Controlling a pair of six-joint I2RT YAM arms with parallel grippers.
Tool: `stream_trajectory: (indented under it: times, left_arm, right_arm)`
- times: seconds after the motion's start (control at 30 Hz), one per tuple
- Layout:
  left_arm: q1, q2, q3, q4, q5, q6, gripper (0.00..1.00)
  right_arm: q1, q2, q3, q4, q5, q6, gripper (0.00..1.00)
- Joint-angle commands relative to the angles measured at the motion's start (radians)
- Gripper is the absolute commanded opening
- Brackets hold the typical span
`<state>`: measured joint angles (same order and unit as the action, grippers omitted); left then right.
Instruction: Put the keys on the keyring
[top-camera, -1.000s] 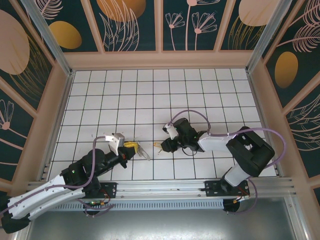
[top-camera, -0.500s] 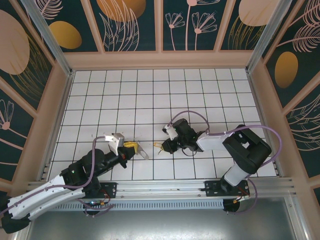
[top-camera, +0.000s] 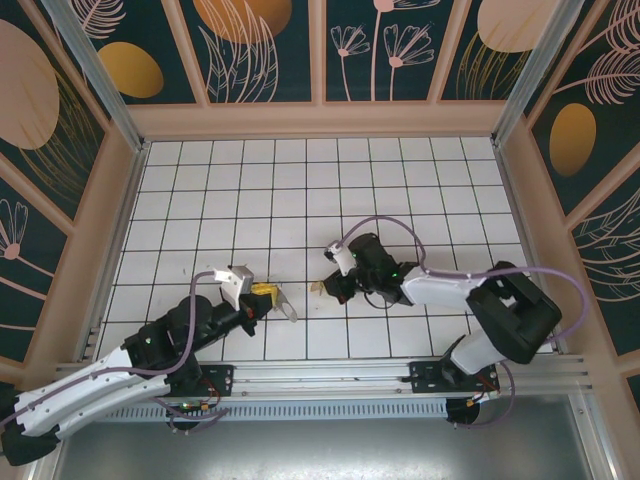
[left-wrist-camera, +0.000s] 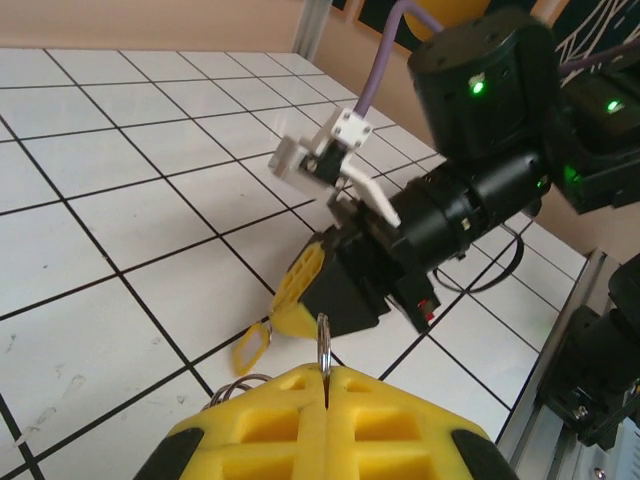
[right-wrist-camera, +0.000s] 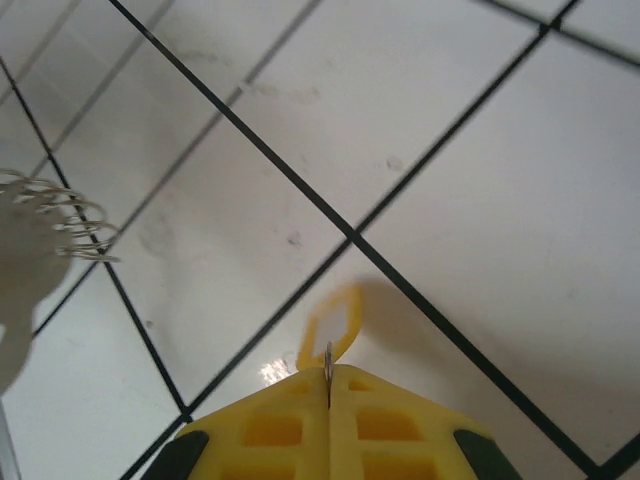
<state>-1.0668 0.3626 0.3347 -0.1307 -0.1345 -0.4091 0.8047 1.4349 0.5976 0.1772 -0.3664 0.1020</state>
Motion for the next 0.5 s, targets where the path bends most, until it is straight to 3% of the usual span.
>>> stream_trajectory:
  times: [0.0,0.23,0.47]
  left_arm:
    - [0.002,0.017,0.054,0.059,0.042,0.064,0.00]
    - [0.003,0.046,0.101,0.081,0.132,0.110,0.00]
    - [0.002,0.158,0.186,0.069,0.253,0.187,0.00]
  right_arm:
    - [0.006,-0.086,0.004,-0.088,0.027,-0.064,0.00]
    - [0.007,-0.268,0.019,-0.217,0.079,-0.143,0.00]
    - [0.007,-0.347,0.084,-0.333,0.092,-0.218,0.00]
